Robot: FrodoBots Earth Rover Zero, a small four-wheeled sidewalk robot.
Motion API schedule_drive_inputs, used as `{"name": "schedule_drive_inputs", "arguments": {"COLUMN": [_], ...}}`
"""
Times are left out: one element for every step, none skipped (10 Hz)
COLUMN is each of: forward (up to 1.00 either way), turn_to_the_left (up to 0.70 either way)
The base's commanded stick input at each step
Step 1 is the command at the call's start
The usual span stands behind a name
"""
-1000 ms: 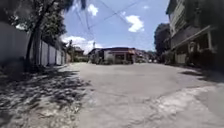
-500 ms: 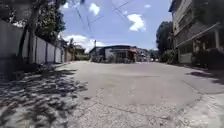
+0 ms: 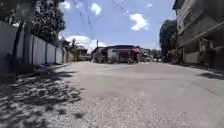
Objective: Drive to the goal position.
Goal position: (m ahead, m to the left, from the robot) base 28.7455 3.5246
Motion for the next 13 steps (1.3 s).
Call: {"name": "schedule_drive_inputs", "arguments": {"forward": [1.00, 1.00, 1.00, 1.00, 1.00, 1.00, 1.00, 1.00, 1.00, 1.00, 1.00, 1.00, 1.00], "turn_to_the_left": [0.00, 0.00, 0.00, 0.00, 0.00, 0.00, 0.00, 0.00, 0.00, 0.00, 0.00, 0.00, 0.00]}}
